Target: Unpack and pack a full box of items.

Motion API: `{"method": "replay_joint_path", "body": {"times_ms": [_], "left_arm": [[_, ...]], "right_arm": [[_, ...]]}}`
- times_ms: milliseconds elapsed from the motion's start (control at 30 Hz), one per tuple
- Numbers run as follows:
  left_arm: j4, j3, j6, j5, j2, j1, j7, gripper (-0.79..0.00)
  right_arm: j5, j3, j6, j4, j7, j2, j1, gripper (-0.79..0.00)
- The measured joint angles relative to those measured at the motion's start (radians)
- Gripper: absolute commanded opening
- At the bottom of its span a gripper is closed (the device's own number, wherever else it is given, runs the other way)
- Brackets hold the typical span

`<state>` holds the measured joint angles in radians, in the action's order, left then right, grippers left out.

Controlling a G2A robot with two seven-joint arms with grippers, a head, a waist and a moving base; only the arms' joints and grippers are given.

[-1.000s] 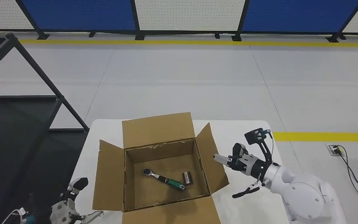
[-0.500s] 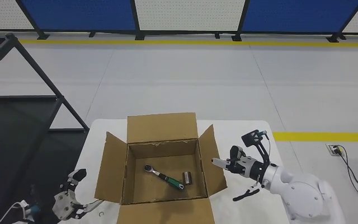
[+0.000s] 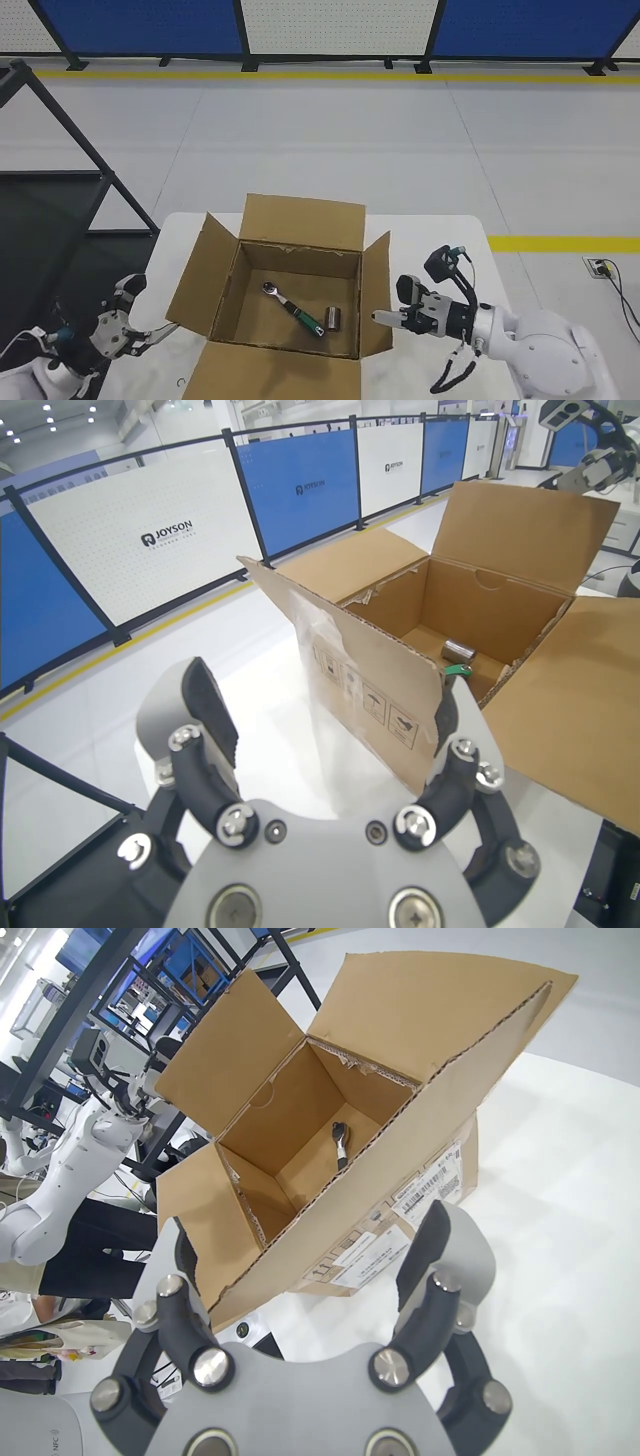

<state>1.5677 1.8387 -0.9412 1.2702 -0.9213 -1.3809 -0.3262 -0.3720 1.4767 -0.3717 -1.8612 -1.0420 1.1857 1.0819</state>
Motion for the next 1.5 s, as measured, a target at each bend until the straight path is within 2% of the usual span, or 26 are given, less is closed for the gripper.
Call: {"method": "replay_joint_path", "body": {"times_ms": [133,267,433,667,1000,1233,1500], "left_arm": [[-0.021,-0.013,-0.023,-0.034,0.001,0.02,0.005,0.0],[-0.018,-0.005,-0.05,-0.086,0.003,0.01,0.02,0.0],[0.019,0.01,-0.072,-0.151,0.006,-0.028,0.04,0.0],[0.105,0.011,-0.071,-0.25,0.012,-0.113,0.064,0.0],[0.166,-0.031,-0.071,-0.517,0.035,-0.185,0.241,0.0],[0.174,-0.072,-0.057,-0.669,0.044,-0.163,0.382,0.0],[0.204,-0.107,-0.035,-0.75,0.05,-0.137,0.495,0.0]], "right_arm": [[0.0,0.0,0.001,0.0,0.001,0.0,0.0,0.0],[0.006,-0.007,0.001,-0.002,0.023,0.0,0.011,0.0],[0.083,-0.034,-0.025,0.033,0.034,-0.003,-0.006,0.0],[0.188,-0.126,-0.041,0.115,0.05,0.004,-0.092,0.0],[0.252,-0.324,-0.044,0.315,0.083,0.035,-0.272,0.0],[0.281,-0.422,-0.022,0.473,0.112,0.059,-0.363,0.0],[0.303,-0.458,-0.047,0.556,0.144,0.069,-0.384,0.0]]}}
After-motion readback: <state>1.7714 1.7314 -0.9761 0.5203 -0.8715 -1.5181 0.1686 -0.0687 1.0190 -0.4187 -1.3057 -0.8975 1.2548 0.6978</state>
